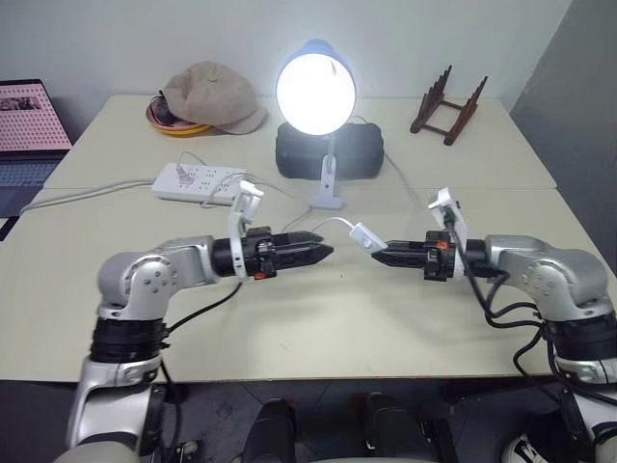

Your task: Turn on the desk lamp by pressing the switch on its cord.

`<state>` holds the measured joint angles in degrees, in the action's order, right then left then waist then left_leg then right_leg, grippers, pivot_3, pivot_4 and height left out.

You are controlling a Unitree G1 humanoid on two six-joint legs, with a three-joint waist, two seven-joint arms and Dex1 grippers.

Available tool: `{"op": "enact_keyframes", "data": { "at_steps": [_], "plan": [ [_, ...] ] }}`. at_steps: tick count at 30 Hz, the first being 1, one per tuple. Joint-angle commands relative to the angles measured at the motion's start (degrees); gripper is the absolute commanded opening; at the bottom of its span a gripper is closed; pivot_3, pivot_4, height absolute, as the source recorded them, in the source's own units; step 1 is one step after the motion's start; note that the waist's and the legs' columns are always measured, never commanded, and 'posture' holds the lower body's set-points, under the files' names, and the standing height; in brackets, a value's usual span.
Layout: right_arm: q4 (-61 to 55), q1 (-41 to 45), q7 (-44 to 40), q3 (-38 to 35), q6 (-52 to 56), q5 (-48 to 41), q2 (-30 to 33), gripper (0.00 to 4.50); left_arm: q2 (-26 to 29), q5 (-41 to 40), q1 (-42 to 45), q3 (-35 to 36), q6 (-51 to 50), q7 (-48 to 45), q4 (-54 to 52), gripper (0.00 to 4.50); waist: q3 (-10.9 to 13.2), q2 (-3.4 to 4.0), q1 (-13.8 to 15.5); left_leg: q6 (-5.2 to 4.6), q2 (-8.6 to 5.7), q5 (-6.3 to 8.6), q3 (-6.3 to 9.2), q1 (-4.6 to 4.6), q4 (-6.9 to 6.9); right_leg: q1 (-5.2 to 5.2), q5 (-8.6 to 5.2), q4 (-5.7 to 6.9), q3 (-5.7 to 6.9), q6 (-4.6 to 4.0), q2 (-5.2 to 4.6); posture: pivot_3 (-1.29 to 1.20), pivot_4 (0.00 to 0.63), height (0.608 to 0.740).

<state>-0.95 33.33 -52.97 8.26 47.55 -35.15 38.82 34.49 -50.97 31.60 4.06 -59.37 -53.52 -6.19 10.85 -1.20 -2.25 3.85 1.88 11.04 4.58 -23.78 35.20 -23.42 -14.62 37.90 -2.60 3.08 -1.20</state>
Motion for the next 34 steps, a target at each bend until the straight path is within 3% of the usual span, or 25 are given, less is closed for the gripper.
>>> {"op": "enact_keyframes", "data": {
  "at_steps": [1, 5, 10, 12, 17, 26, 30, 34],
  "plan": [
    [8.9, 3.8, -2.4, 8.8, -17.1, 16.5, 1.6, 0.39, 4.9, 9.4, -2.3, -4.4, 11.6, -4.7, -5.5, 4.49, 0.0, 0.00, 0.0, 0.00, 0.00, 0.00, -0.01, 0.00, -0.01, 0.00, 0.00, -0.02, 0.00, 0.00, -0.01, 0.00, 0.150, 0.740],
    [20.7, 7.3, -3.8, 15.9, -30.7, 28.7, 0.5, 0.39, 8.7, 17.0, -6.6, -8.0, 21.0, -7.4, -9.0, 4.49, 0.0, 0.01, -0.1, 0.01, 0.00, 0.00, -0.09, -0.01, -0.20, -0.06, 0.00, -0.14, -0.08, 0.00, -0.04, 0.00, 0.150, 0.740],
    [27.0, 9.1, -7.0, 15.6, -36.4, 31.8, -1.8, 0.39, 8.8, 19.5, -8.0, -8.0, 24.8, -7.9, -8.7, 4.49, 0.0, 0.00, -0.2, 0.01, 0.02, -0.01, -0.07, 0.02, -0.19, -0.06, 0.01, -0.08, -0.05, 0.00, -0.02, 0.00, 0.150, 0.740],
    [27.0, 8.9, -8.5, 14.6, -36.4, 31.5, -2.0, 1.09, 8.7, 20.3, -7.9, -7.9, 26.0, -7.8, -8.1, 4.50, 0.0, 0.00, -0.2, 0.01, 0.02, -0.01, -0.07, 0.08, -0.16, 0.00, 0.01, -0.01, -0.05, -0.01, -0.02, 0.00, 0.150, 0.740],
    [16.9, 4.7, -12.6, 9.9, -30.1, 27.4, 2.4, 2.09, 8.6, 21.2, -5.9, -7.1, 26.5, -7.4, -4.8, 4.50, 0.0, 0.00, 0.0, 0.01, 0.02, -0.01, -0.06, 0.09, -0.14, 0.00, 0.01, 0.06, -0.05, -0.01, -0.02, 0.00, 0.150, 0.740],
    [-9.1, -9.5, -11.9, -7.2, -12.7, 14.9, 12.1, 4.41, 10.9, 24.4, -0.1, -7.4, 28.9, -11.0, 2.9, 4.50, 0.0, 0.02, 0.5, 0.01, 0.00, 0.00, -0.03, -0.03, -0.15, -0.07, -0.02, 0.00, 0.00, -0.02, -0.04, 0.00, 0.150, 0.740],
    [-18.6, -16.1, -8.8, -16.6, -6.5, 7.9, 12.3, 4.49, 11.4, 26.7, 2.0, -8.3, 31.6, -13.3, 6.2, 4.50, 0.0, 0.01, 0.4, 0.01, 0.01, 0.00, -0.03, -0.02, -0.15, -0.07, -0.02, 0.03, 0.00, -0.02, -0.03, 0.00, 0.150, 0.740],
    [-23.2, -18.5, -4.0, -19.7, -2.5, 4.8, 10.7, 4.49, 10.7, 28.3, 3.2, -9.1, 34.0, -14.8, 8.1, 4.50, 0.0, 0.01, 0.3, 0.01, 0.01, 0.00, -0.05, 0.02, -0.10, -0.06, 0.00, 0.06, -0.04, -0.01, -0.03, 0.00, 0.150, 0.740]
  ]
}}
